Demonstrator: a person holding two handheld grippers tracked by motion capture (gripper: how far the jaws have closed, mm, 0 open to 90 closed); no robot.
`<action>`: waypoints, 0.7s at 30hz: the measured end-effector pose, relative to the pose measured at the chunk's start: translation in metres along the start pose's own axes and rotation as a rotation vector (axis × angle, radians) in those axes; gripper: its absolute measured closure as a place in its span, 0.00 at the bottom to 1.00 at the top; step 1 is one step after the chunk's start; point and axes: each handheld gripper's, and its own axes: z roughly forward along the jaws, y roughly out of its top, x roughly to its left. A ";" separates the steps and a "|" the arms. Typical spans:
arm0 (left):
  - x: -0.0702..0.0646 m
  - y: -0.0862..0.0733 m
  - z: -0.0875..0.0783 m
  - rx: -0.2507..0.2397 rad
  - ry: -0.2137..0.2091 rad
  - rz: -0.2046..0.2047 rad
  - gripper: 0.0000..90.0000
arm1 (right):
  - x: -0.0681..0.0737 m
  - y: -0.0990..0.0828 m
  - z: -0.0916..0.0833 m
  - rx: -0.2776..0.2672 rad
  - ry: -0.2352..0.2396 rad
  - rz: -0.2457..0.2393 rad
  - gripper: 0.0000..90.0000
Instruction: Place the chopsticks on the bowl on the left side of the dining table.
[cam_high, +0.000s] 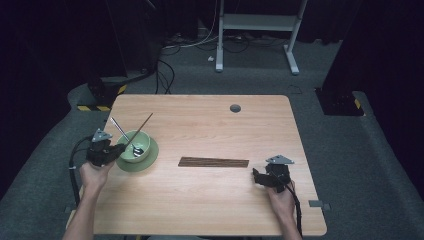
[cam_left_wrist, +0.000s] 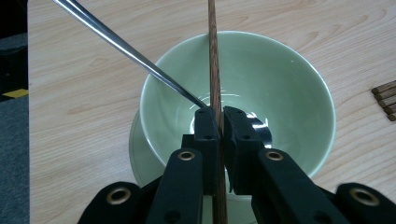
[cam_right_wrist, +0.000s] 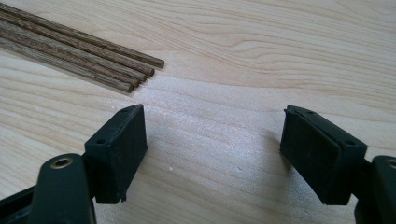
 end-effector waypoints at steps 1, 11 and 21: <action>0.001 0.000 0.000 0.002 -0.002 0.002 0.93 | 0.000 0.000 0.000 0.000 0.000 0.000 0.25; 0.006 0.004 0.001 0.021 0.006 0.023 0.93 | 0.000 0.000 0.000 0.000 0.000 0.000 0.25; 0.010 0.003 0.000 0.026 0.019 0.029 0.93 | 0.000 0.000 0.000 0.000 0.000 0.000 0.25</action>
